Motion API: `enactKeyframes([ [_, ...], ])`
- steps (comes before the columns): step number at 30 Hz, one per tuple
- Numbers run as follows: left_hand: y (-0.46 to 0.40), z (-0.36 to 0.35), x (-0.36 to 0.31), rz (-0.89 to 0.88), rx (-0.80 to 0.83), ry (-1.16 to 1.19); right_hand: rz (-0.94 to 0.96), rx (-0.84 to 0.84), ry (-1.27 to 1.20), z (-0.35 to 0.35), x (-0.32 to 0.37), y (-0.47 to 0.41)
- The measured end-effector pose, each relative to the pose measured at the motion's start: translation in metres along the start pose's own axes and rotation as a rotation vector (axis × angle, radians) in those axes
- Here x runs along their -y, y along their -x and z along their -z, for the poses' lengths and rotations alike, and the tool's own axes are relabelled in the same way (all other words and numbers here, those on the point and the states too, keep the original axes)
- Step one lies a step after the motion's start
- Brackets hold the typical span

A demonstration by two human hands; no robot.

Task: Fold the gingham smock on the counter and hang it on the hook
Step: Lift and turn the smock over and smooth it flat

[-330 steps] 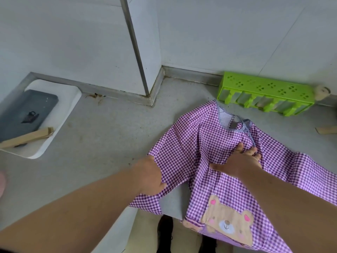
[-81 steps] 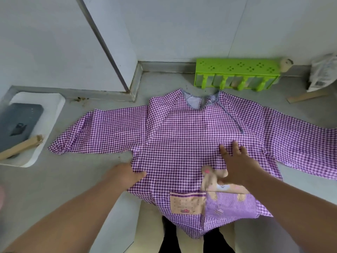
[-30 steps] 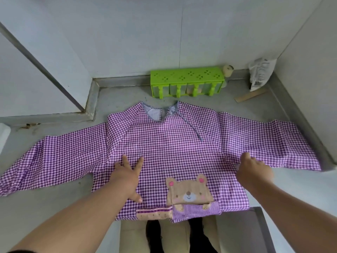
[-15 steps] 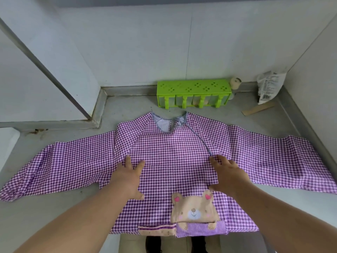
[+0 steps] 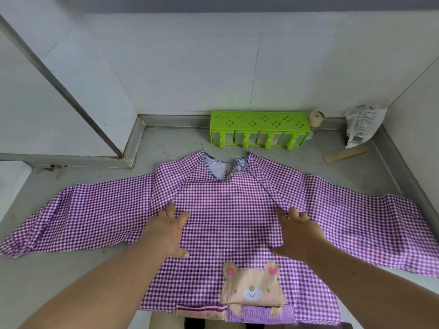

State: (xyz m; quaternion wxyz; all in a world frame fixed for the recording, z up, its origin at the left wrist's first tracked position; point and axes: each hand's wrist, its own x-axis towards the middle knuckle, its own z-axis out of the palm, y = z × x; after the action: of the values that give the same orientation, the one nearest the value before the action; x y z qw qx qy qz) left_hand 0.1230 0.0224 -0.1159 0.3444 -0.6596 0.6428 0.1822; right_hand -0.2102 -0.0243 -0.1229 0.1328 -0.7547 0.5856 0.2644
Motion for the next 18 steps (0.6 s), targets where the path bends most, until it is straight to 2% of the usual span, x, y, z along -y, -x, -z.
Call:
enactKeyframes([
  [6, -0.025, 0.014, 0.015, -0.026, -0.070, 0.101, 0.023, -0.094, -0.212, 0.029, 0.021, -0.033],
  [14, -0.065, 0.023, 0.033, -0.177, -0.091, 0.079, -0.164, -0.097, -0.416, 0.049, 0.050, -0.081],
  [18, -0.072, 0.022, 0.032, -0.213, -0.078, 0.045, -0.188, -0.115, -0.447, 0.057, 0.058, -0.097],
])
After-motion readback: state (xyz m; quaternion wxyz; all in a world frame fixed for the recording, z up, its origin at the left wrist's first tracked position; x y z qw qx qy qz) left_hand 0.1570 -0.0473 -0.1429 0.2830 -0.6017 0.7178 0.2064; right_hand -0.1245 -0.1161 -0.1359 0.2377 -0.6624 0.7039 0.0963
